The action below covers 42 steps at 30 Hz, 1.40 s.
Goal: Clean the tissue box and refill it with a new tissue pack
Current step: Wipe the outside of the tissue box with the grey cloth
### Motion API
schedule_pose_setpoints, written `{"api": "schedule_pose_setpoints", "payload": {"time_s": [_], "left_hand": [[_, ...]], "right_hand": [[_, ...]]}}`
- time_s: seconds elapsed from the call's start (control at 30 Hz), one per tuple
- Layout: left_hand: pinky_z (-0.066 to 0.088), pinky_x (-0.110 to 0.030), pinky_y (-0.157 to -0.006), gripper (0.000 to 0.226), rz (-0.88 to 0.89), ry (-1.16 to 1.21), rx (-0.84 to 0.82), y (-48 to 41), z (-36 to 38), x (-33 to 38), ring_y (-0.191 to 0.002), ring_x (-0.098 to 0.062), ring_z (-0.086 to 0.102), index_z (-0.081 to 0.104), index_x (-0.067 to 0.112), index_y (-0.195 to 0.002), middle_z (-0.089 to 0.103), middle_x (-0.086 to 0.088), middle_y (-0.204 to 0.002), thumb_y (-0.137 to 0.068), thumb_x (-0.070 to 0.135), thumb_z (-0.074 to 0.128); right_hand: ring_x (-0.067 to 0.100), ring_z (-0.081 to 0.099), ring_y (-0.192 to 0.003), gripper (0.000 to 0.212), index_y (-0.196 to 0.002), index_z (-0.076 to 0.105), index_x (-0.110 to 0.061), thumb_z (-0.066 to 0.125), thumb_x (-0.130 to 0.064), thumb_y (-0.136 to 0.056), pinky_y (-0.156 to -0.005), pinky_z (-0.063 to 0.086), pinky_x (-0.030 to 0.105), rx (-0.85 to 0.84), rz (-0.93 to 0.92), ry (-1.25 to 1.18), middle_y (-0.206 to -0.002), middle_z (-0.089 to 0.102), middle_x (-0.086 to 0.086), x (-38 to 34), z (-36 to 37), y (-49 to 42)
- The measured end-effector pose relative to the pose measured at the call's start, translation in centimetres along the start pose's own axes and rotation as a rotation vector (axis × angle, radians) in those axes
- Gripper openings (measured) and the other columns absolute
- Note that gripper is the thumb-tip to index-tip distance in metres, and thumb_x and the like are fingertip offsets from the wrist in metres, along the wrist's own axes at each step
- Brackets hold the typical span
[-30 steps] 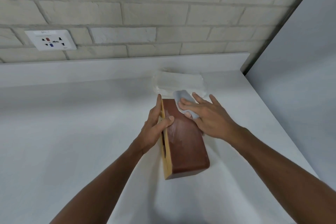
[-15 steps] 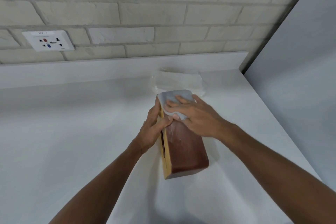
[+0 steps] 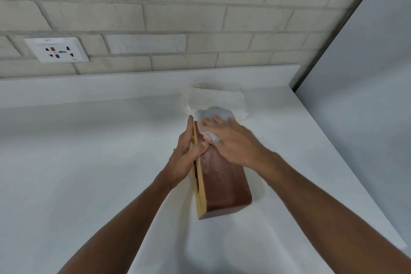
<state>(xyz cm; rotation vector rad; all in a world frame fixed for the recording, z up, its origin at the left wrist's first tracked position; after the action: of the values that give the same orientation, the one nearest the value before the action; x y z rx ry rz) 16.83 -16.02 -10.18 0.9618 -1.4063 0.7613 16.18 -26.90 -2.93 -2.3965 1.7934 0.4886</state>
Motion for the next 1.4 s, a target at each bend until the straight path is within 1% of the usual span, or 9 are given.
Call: {"api": "schedule_pose_setpoints", "payload": {"time_s": [0.1, 0.23, 0.37, 0.47, 0.67, 0.83, 1.0, 1.2, 1.4], "left_hand": [[0.033, -0.042, -0.126, 0.084, 0.061, 0.009, -0.003, 0.2, 0.0, 1.0, -0.152, 0.001, 0.031, 0.012, 0.057, -0.160, 0.037, 0.025, -0.162, -0.093, 0.060, 0.061], [0.029, -0.030, -0.120, 0.093, 0.090, -0.084, 0.054, 1.7, -1.1, 1.3, -0.144, 0.020, 0.025, 0.008, 0.059, -0.157, 0.030, 0.051, -0.149, -0.083, 0.073, 0.063], [0.021, -0.018, -0.115, 0.109, 0.139, -0.169, 0.001, 3.8, -1.6, 0.9, -0.148, 0.021, 0.012, -0.001, 0.058, -0.156, 0.011, 0.057, -0.152, -0.076, 0.084, 0.067], [0.016, -0.021, -0.119, 0.118, 0.112, -0.159, -0.017, 4.6, -1.0, 0.2, -0.147, 0.024, 0.005, -0.005, 0.055, -0.156, 0.005, 0.061, -0.149, -0.070, 0.087, 0.069], [0.024, 0.008, -0.100, 0.103, 0.151, -0.137, -0.093, 3.9, 0.1, 2.8, -0.127, 0.037, 0.025, 0.001, 0.057, -0.148, 0.028, 0.067, -0.131, -0.082, 0.051, 0.078], [0.035, -0.001, -0.101, 0.095, 0.104, -0.070, -0.182, 2.8, 0.7, 1.4, -0.127, 0.024, 0.042, 0.007, 0.063, -0.143, 0.051, 0.040, -0.131, -0.090, 0.011, 0.066], [0.025, 0.001, -0.106, 0.096, 0.075, -0.042, -0.193, 2.5, 0.6, 1.5, -0.135, 0.031, 0.020, 0.003, 0.057, -0.145, 0.026, 0.063, -0.136, -0.079, 0.040, 0.071], [0.022, -0.019, -0.117, 0.101, 0.044, -0.071, -0.195, 2.5, 0.7, 1.2, -0.133, 0.031, 0.019, -0.002, 0.064, -0.140, 0.023, 0.068, -0.128, -0.070, 0.052, 0.071], [0.022, -0.022, -0.120, 0.102, 0.058, -0.073, -0.192, 2.5, 0.8, 1.5, -0.142, 0.023, 0.019, -0.001, 0.060, -0.144, 0.023, 0.059, -0.140, -0.072, 0.050, 0.070]], "right_hand": [[0.006, 0.010, -0.151, 0.046, -0.152, 0.031, -0.039, 0.034, -0.028, -0.107, -0.123, 0.011, 0.039, -0.031, -0.068, -0.032, -0.162, 0.021, -0.017, -0.2, 0.5, 0.4], [0.014, 0.039, -0.141, 0.039, -0.143, 0.043, -0.047, 0.038, -0.044, -0.104, -0.111, 0.031, 0.029, 0.106, 0.062, -0.310, -0.151, 0.042, -0.017, 2.3, -2.0, 1.0], [-0.011, 0.054, -0.116, 0.036, -0.138, 0.044, -0.056, 0.039, -0.049, -0.104, -0.091, 0.038, 0.004, 0.286, 0.131, -0.526, -0.140, 0.049, -0.031, 3.7, -3.7, 3.6], [-0.009, 0.043, -0.130, 0.045, -0.144, 0.043, -0.046, 0.037, -0.055, -0.100, -0.109, 0.037, 0.018, 0.192, 0.110, -0.445, -0.147, 0.040, -0.028, 3.4, -2.0, 5.4], [0.006, 0.014, -0.150, 0.050, -0.152, 0.034, -0.032, 0.030, -0.046, -0.104, -0.121, 0.017, 0.037, 0.072, 0.016, 0.035, -0.160, 0.027, -0.014, 1.4, 0.5, 5.1], [0.009, 0.015, -0.150, 0.047, -0.150, 0.037, -0.034, 0.032, -0.044, -0.105, -0.122, 0.016, 0.038, 0.079, 0.013, 0.042, -0.159, 0.029, -0.014, 0.8, 0.2, 3.9], [0.007, 0.011, -0.151, 0.045, -0.151, 0.037, -0.028, 0.037, -0.032, -0.106, -0.124, 0.008, 0.035, 0.034, -0.140, -0.051, -0.160, 0.028, -0.011, -2.5, 1.5, 3.2], [0.002, 0.014, -0.149, 0.042, -0.149, 0.040, -0.035, 0.036, -0.035, -0.106, -0.119, 0.027, 0.038, 0.056, -0.011, -0.039, -0.158, 0.030, -0.020, 0.5, -0.4, 2.6], [-0.001, 0.013, -0.148, 0.042, -0.149, 0.038, -0.034, 0.034, -0.033, -0.107, -0.122, 0.020, 0.035, 0.036, -0.070, -0.052, -0.158, 0.028, -0.019, 0.4, 0.1, 2.6]]}}
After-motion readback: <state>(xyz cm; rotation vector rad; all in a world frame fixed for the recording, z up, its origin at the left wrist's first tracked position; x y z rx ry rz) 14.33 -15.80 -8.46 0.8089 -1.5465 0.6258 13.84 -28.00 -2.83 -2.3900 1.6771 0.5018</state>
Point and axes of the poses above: each hand's wrist, its own y-axis away from the middle knuckle, its own z-axis out of the palm, x = y × z, the point moved 9 cm from there along -y, towards the middle knuckle
